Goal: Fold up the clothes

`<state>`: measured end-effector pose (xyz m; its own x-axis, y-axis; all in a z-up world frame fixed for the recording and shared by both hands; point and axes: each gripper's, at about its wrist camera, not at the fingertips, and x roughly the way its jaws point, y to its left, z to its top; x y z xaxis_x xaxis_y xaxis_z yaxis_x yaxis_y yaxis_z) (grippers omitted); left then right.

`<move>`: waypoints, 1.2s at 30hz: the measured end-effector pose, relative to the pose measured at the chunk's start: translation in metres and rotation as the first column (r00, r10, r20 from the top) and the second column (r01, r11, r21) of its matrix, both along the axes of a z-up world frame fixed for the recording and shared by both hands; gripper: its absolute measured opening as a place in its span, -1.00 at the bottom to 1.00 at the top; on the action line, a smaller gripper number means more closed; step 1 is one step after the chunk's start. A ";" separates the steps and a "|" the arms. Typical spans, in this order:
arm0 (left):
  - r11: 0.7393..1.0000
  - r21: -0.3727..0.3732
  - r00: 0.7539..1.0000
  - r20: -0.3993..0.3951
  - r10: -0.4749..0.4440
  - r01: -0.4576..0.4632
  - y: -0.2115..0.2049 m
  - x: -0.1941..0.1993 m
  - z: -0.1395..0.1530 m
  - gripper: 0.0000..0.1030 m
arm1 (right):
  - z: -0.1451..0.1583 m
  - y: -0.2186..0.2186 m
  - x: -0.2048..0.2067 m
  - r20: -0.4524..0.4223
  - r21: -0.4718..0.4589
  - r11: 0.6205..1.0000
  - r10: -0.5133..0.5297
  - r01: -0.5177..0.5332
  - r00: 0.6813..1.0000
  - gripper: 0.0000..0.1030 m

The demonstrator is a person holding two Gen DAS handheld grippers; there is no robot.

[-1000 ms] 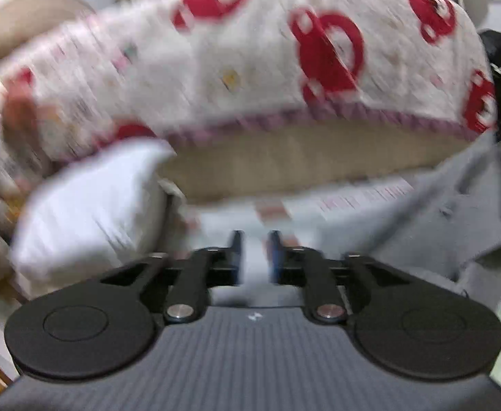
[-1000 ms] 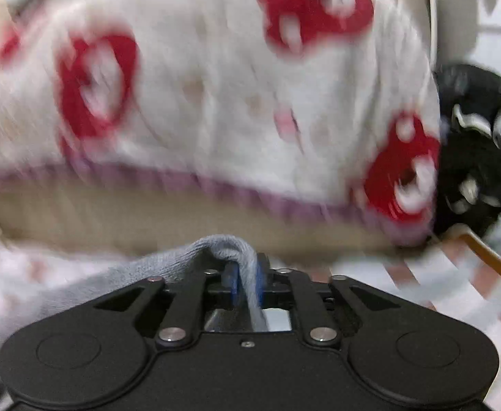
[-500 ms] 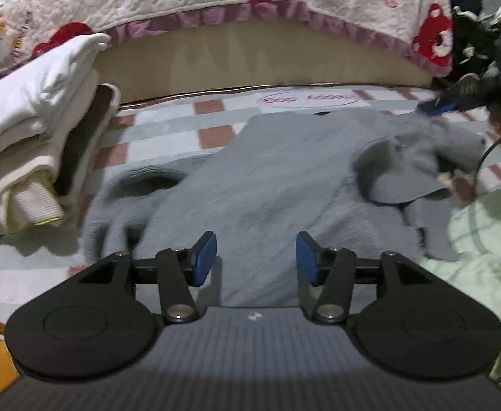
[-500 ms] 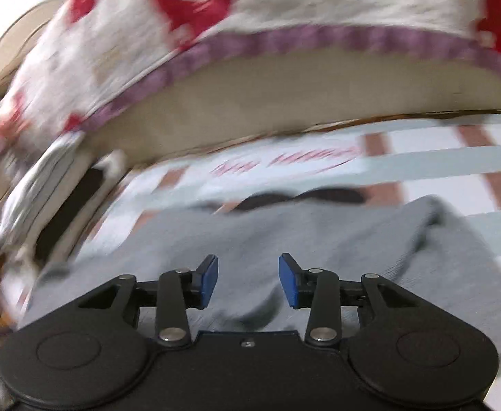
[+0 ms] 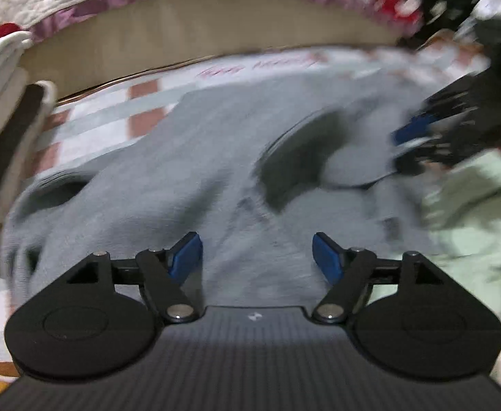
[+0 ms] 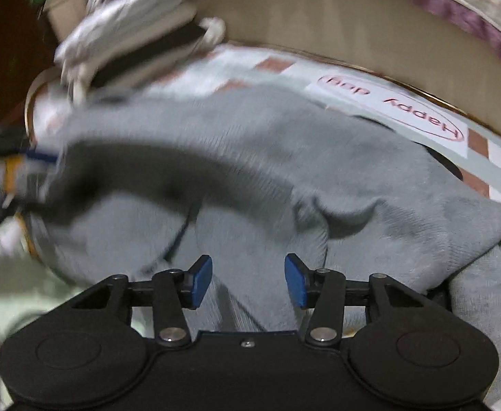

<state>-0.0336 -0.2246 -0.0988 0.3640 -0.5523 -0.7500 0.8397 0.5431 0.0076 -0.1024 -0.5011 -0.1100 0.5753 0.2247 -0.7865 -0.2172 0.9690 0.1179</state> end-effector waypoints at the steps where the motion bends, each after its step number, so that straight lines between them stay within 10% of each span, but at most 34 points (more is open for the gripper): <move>1: 1.000 0.006 1.000 0.002 0.008 -0.008 0.000 0.004 -0.005 0.18 | -0.004 0.004 0.000 0.006 -0.031 0.999 0.017 -0.017 1.000 0.02; 3: 1.000 -0.027 0.997 -0.075 0.013 -0.015 0.007 0.013 -0.009 -0.51 | -0.011 0.011 0.000 0.016 -0.093 0.994 0.052 -0.050 0.999 0.02; 5: 0.994 -0.095 0.983 -0.177 0.039 -0.056 0.017 0.023 -0.007 -0.64 | -0.018 0.018 0.000 0.023 -0.156 0.984 0.087 -0.082 0.996 -0.13; 6: 0.987 -0.139 0.973 -0.225 0.045 -0.078 0.022 0.028 -0.005 -0.84 | -0.022 0.021 0.000 0.026 -0.187 0.977 0.105 -0.098 0.994 -0.73; 7: 0.978 -0.179 0.959 -0.277 0.055 -0.107 0.028 0.033 -0.002 -0.84 | -0.025 0.025 0.000 0.029 -0.218 0.969 0.123 -0.113 0.992 -1.00; 12: 0.921 -0.347 0.901 -0.434 0.008 -0.176 0.055 0.041 0.011 -0.84 | 0.015 -0.016 -0.013 0.178 -0.027 0.998 -0.049 0.054 0.983 -0.98; 15: 0.940 -0.328 0.917 -0.397 -0.049 -0.092 0.052 0.026 0.015 -0.86 | 0.042 -0.055 -0.028 0.263 0.146 0.967 -0.240 0.207 0.934 -1.00; 21: 0.976 -0.208 0.949 -0.288 -0.128 0.068 0.036 -0.008 0.017 -0.68 | 0.025 -0.106 -0.034 0.137 0.116 0.838 -0.544 0.532 0.827 -0.97; 27: 0.991 -0.088 0.968 -0.221 -0.117 0.100 0.023 -0.024 0.005 -0.45 | 0.015 -0.083 -0.028 0.008 0.453 0.832 -0.362 0.319 0.932 -0.74; 30: 0.993 -0.085 0.969 -0.225 -0.101 0.084 0.024 -0.024 0.004 -0.45 | 0.008 -0.055 -0.019 0.002 0.429 0.876 -0.244 0.220 0.970 -0.19; 34: 0.994 -0.081 0.978 -0.192 -0.084 0.070 0.025 -0.024 0.004 -0.45 | -0.002 -0.032 -0.006 -0.033 0.365 0.914 -0.177 0.176 0.984 -0.18; 36: 0.995 -0.080 0.986 -0.151 -0.067 0.056 0.025 -0.025 0.005 -0.90 | -0.007 -0.029 -0.003 -0.060 0.362 0.915 -0.168 0.179 0.984 -0.10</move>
